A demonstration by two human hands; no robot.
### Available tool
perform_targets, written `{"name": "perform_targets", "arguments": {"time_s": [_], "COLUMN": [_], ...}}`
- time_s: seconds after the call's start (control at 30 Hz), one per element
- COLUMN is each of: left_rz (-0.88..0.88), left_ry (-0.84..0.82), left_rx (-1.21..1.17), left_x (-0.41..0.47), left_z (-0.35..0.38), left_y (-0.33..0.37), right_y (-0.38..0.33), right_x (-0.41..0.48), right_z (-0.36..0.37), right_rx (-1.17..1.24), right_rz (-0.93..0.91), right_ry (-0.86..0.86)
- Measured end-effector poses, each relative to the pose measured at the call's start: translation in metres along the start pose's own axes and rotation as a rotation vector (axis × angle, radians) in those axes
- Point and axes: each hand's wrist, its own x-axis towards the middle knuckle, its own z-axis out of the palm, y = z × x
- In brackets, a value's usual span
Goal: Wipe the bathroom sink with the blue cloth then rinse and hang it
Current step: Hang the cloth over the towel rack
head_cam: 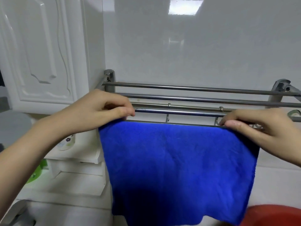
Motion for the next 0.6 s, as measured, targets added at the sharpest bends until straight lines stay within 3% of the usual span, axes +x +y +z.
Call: {"name": "perform_targets", "arguments": {"time_s": [0.13, 0.37, 0.5, 0.6], "left_rz": [0.030, -0.024, 0.037, -0.016], "left_ry": [0.057, 0.204, 0.088, 0.125], "left_rx": [0.173, 0.164, 0.240, 0.122], "left_x": [-0.026, 0.002, 0.006, -0.005], "left_z": [0.006, -0.009, -0.004, 0.000], "left_y": [0.002, -0.003, -0.001, -0.005], "right_y": [-0.005, 0.000, 0.010, 0.005], "right_x": [-0.013, 0.013, 0.016, 0.008], "right_z": [0.005, -0.007, -0.007, -0.007], "right_rx": [-0.073, -0.057, -0.005, -0.009], "right_rz": [0.004, 0.102, 0.130, 0.091], "right_ry": [-0.043, 0.213, -0.023, 0.001]}}
